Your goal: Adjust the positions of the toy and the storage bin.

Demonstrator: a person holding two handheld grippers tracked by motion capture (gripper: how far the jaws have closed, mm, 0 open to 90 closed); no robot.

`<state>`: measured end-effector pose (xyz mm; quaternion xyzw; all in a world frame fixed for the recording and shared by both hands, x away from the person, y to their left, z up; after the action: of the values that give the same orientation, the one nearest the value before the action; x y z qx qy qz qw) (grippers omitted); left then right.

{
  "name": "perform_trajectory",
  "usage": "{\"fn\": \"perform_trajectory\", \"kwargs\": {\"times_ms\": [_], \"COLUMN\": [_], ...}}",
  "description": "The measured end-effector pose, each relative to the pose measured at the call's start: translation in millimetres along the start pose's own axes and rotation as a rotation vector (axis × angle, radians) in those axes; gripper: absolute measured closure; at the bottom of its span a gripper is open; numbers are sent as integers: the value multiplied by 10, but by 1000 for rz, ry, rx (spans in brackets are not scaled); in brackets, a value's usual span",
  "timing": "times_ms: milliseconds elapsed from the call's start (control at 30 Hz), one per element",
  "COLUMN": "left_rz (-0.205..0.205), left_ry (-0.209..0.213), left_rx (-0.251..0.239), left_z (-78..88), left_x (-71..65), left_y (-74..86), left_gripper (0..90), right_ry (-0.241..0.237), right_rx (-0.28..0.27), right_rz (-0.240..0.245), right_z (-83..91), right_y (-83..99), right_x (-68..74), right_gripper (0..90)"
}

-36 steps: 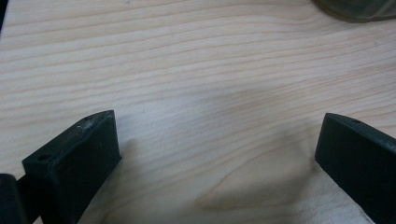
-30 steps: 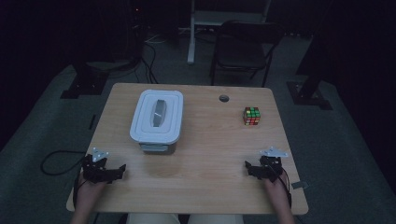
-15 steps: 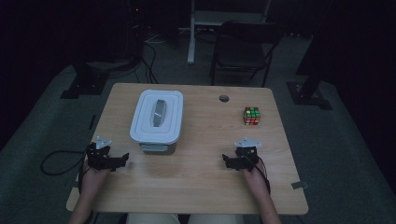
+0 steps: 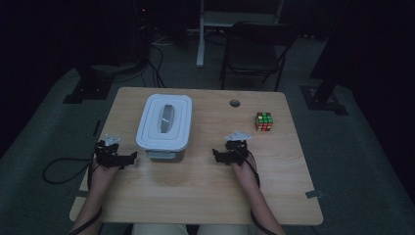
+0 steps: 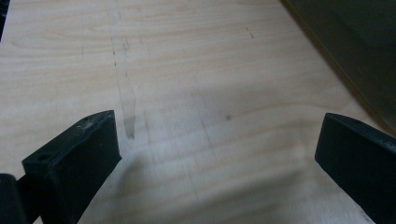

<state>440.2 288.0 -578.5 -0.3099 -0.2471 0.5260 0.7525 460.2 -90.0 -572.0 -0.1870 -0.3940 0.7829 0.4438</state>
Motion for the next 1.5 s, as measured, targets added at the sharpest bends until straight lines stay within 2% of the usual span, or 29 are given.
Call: {"fn": "perform_trajectory", "kwargs": {"times_ms": [167,267,367,467,600,733,800,867,1000,1233,1333,1400,1500], "left_rz": [-21,-17,-23,-14,-23,-28,-28,-42,-44,-52,-50,-61,-71], "left_ry": [4,3,-15,-22,-15,-6,2,-9,13,34,51,64,52], "left_rx": [-13,-19,-19,-35,-49,-37,-59,-53,-46,-49,-55,-55,-51], "left_z": [-55,-95,-149,-176,-226,-293,-297,-321,-373,-352,-337,-327,-317], "left_x": [4,27,77,125,156,165,151,152,113,-6,-41,-82,-113], "left_y": [-130,-183,-244,-343,-469,-549,-596,-618,-668,-710,-717,-715,-717], "left_gripper": [6,6,6,6,6,6,6,6,6,6,6,6,6], "right_ry": [-19,-19,-21,-38,-46,-37,-28,-20,-10,-67,-37,-57,-68], "right_rx": [2,0,-1,-18,-28,-31,-33,-31,-35,-68,-71,-66,-70], "right_rz": [-4,-19,-31,-71,-76,-71,-69,-57,-64,-106,-97,-118,-124], "right_z": [-175,-311,-413,-500,-562,-606,-619,-630,-657,-628,-613,-601,-579], "right_y": [-153,-269,-342,-427,-513,-613,-658,-694,-752,-879,-904,-898,-889], "right_x": [76,113,152,197,237,238,243,244,223,353,361,357,348], "right_gripper": [136,137,137,142,142,142,142,142,142,149,155,155,155]}}
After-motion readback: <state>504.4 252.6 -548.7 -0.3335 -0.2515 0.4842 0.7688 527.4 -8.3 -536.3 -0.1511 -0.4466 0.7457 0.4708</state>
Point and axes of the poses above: each handheld gripper's, and its own axes: z roughly backward along the jaws, y roughly out of its underside, x roughly to its left, the point moved 9 cm from there along -z, roughly forward along the jaws, and after that the axes turned 2 degrees about -z, right-handed, at the moved point
